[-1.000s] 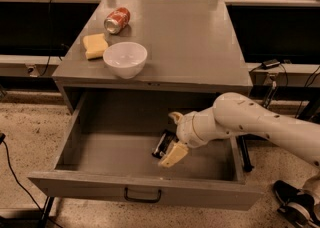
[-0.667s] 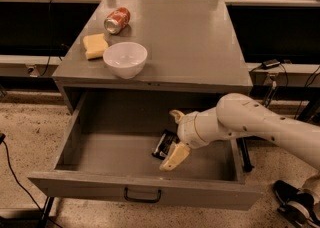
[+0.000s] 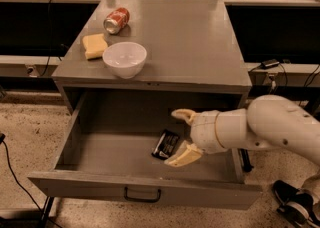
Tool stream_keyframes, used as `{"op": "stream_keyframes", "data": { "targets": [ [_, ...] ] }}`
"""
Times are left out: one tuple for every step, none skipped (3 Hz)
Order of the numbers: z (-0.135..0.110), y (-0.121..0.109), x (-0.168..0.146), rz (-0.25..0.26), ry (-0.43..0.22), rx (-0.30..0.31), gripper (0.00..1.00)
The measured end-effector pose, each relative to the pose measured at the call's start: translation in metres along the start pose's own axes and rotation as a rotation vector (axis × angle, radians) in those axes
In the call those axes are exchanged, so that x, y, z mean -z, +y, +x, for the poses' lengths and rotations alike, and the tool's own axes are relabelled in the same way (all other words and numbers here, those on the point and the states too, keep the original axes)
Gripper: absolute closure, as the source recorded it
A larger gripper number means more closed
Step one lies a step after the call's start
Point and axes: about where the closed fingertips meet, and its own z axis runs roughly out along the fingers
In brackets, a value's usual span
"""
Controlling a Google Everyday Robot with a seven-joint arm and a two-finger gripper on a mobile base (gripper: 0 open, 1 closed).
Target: Place rxbar chocolate into top drawer
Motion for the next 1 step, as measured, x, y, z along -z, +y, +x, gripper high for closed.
{"op": "stream_keyframes", "data": {
  "targets": [
    [0.0073, -0.0013, 0.0148, 0.032, 0.007, -0.011, 0.0]
  ]
}}
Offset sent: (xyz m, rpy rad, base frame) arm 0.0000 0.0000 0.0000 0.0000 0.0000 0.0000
